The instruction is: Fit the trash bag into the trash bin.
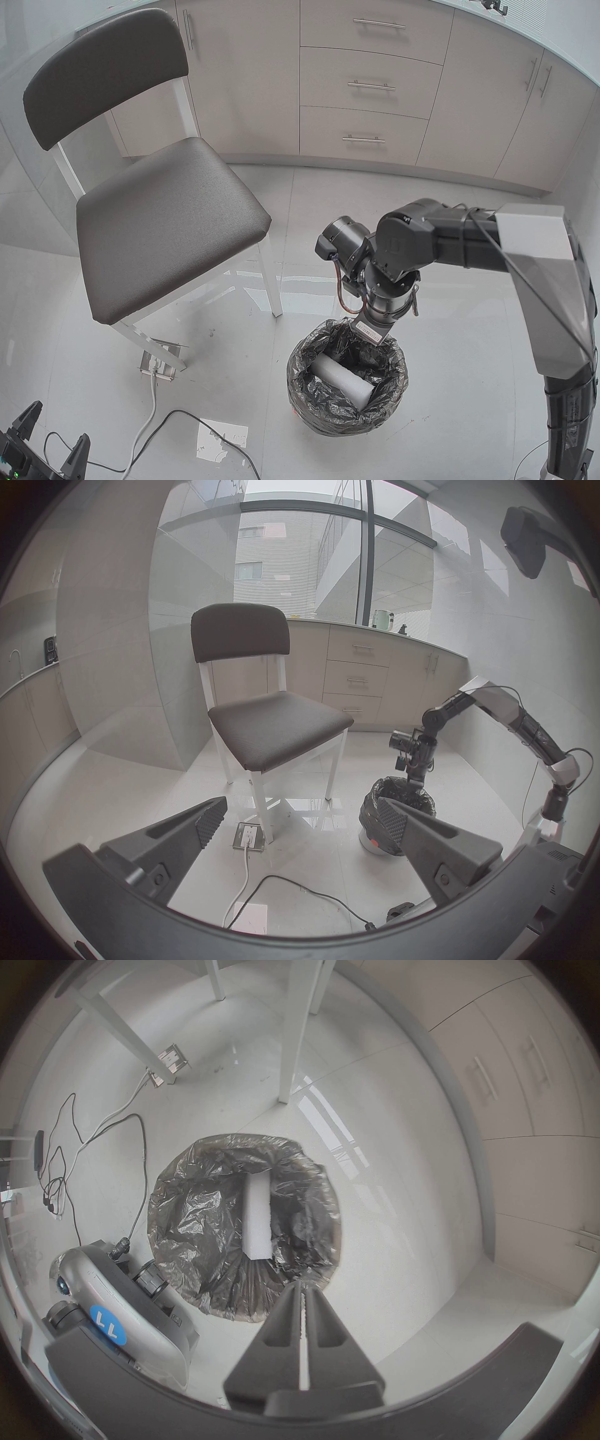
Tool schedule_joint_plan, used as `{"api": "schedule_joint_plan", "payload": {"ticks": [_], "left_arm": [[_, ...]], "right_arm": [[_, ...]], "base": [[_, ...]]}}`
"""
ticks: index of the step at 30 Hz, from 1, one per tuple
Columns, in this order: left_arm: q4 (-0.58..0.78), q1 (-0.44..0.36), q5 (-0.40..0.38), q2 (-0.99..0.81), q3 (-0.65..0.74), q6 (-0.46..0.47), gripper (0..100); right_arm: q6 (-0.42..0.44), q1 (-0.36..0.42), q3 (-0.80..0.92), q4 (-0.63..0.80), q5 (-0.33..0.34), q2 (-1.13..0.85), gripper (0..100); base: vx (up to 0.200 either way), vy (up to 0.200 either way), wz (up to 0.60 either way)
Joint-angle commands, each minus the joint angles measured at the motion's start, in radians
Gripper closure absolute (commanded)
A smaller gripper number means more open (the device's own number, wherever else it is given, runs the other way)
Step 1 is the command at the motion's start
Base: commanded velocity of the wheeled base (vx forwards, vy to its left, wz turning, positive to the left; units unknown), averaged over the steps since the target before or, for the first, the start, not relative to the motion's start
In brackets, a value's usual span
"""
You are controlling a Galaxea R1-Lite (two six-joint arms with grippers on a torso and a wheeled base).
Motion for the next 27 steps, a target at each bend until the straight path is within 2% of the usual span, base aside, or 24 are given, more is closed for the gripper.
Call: {"api": "schedule_joint_plan", "payload": {"ticks": [1, 4, 5, 6, 10, 19, 23, 27], "left_arm": [[0.0, 0.0, 0.001, 0.001, 0.018, 0.0, 0], [0.0, 0.0, 0.001, 0.001, 0.018, 0.0, 0], [0.0, 0.0, 0.001, 0.001, 0.018, 0.0, 0], [0.0, 0.0, 0.001, 0.001, 0.018, 0.0, 0], [0.0, 0.0, 0.001, 0.001, 0.018, 0.0, 0], [0.0, 0.0, 0.001, 0.001, 0.018, 0.0, 0], [0.0, 0.0, 0.001, 0.001, 0.018, 0.0, 0], [0.0, 0.0, 0.001, 0.001, 0.018, 0.0, 0]], "right_arm": [[-0.004, 0.024, 0.0, 0.045, -0.023, -0.121, 100], [-0.004, 0.043, 0.0, 0.114, -0.08, -0.193, 100], [-0.004, 0.043, 0.0, 0.114, -0.08, -0.193, 100], [0.002, 0.051, 0.0, 0.143, -0.129, -0.23, 100], [0.032, 0.056, 0.0, 0.2, -0.21, -0.339, 100], [0.033, 0.07, 0.0, 0.229, -0.365, -0.59, 100], [0.036, 0.066, 0.0, 0.277, -0.377, -0.689, 100], [0.035, -0.021, 0.0, 0.364, -0.376, -0.83, 100]], "base": [[0.0, 0.0, 0.0], [0.0, 0.0, 0.0], [0.0, 0.0, 0.0], [0.0, 0.0, 0.0], [0.0, 0.0, 0.0], [0.0, 0.0, 0.0], [0.0, 0.0, 0.0], [0.0, 0.0, 0.0]]}}
